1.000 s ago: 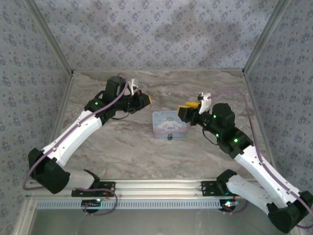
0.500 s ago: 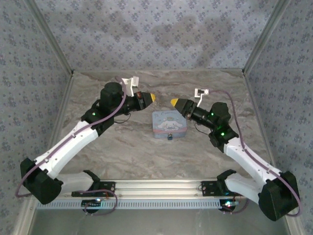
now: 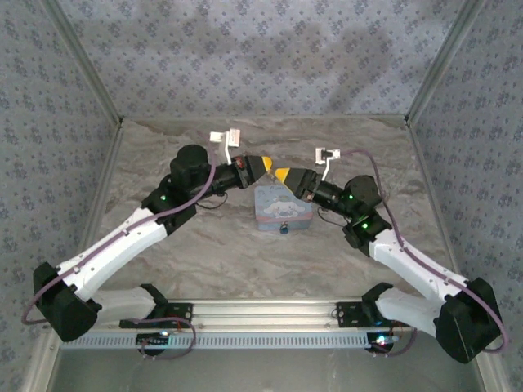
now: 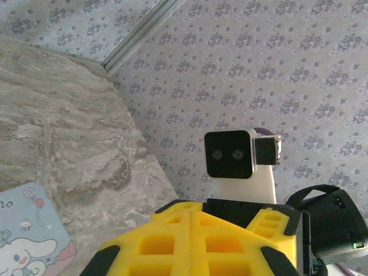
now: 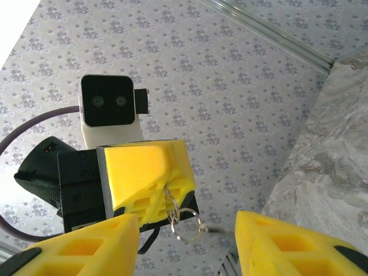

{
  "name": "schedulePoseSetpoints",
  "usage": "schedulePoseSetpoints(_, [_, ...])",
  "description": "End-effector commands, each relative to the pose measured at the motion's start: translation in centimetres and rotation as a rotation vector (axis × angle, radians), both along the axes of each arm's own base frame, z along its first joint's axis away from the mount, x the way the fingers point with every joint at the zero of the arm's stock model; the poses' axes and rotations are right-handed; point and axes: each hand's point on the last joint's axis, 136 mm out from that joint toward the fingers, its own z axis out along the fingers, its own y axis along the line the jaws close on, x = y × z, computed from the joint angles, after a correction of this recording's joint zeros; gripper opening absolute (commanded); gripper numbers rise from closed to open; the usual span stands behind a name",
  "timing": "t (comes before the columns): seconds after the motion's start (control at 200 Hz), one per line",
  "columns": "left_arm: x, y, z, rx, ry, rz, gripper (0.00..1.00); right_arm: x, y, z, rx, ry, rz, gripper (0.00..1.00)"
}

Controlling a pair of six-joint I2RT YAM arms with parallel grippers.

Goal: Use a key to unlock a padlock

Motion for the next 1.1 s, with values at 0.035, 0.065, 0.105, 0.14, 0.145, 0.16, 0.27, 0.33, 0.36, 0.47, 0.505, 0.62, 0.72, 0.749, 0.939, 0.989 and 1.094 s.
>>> schedulePoseSetpoints(0.035, [-0.7,0.0,2.1,-0.066,-0.041,-0.005,0.00,-0.6,0.3,2.9,0.033,-0.107,0.000,0.45])
schedulePoseSetpoints(0.065, [-0.7,0.0,2.2,-0.068,-0.041,-0.005,0.00,-0.6,0.4,3.0,0.034,-0.109,0.002,0.44])
schedulePoseSetpoints(0.105, [-0.8,-0.1,2.1,-0.067,-0.040,-0.007,0.00,-0.7,0.5,3.0,0.034,-0.111,0.008,0.43])
schedulePoseSetpoints(0.14, [-0.8,-0.2,2.1,-0.067,-0.041,-0.008,0.00,-0.8,0.5,3.1,0.036,-0.112,0.009,0.41])
schedulePoseSetpoints(0.145, [-0.8,-0.2,2.1,-0.066,-0.041,-0.007,0.00,-0.8,0.5,3.1,0.035,-0.114,0.009,0.41])
schedulePoseSetpoints(0.16, [-0.8,-0.2,2.1,-0.067,-0.041,-0.007,0.00,-0.8,0.6,3.1,0.035,-0.115,0.010,0.40])
schedulePoseSetpoints(0.27, [-0.8,-0.3,2.0,-0.066,-0.041,-0.009,0.00,-0.9,0.5,3.1,0.031,-0.116,0.006,0.36])
schedulePoseSetpoints(0.33, [-0.9,-0.3,2.1,-0.071,-0.040,-0.011,0.00,-0.8,0.5,2.9,0.028,-0.114,0.003,0.34])
schedulePoseSetpoints(0.36, [-0.9,-0.4,2.1,-0.073,-0.041,-0.012,0.00,-0.8,0.5,2.9,0.028,-0.112,0.000,0.33])
schedulePoseSetpoints(0.47, [-1.0,-0.6,2.1,-0.082,-0.039,-0.016,0.00,-0.6,0.5,2.8,0.026,-0.110,-0.006,0.30])
schedulePoseSetpoints(0.505, [-1.0,-0.6,2.2,-0.083,-0.042,-0.018,0.00,-0.5,0.5,2.7,0.026,-0.107,-0.007,0.29])
schedulePoseSetpoints(0.62, [-1.1,-0.7,2.2,-0.085,-0.041,-0.019,0.00,-0.4,0.5,2.7,0.025,-0.107,-0.011,0.19])
schedulePoseSetpoints(0.72, [-1.2,-0.6,2.4,-0.085,-0.047,-0.016,0.00,-0.6,0.5,2.7,0.024,-0.114,-0.006,0.08])
schedulePoseSetpoints(0.749, [-1.1,-0.5,2.3,-0.084,-0.047,-0.015,0.00,-0.6,0.5,2.7,0.022,-0.119,-0.005,0.04])
schedulePoseSetpoints(0.939, [-1.1,-0.2,2.2,-0.072,-0.043,0.000,0.00,-0.8,-0.2,3.0,-0.001,-0.148,-0.031,0.00])
schedulePoseSetpoints(0.989, [-1.2,-0.2,2.2,-0.067,-0.042,-0.003,0.00,-0.9,-0.5,3.2,-0.003,-0.160,-0.035,0.00])
schedulePoseSetpoints(1.094, [-1.4,-0.2,1.9,-0.042,-0.024,-0.015,0.26,-1.3,-0.8,3.4,-0.016,-0.175,-0.022,0.00])
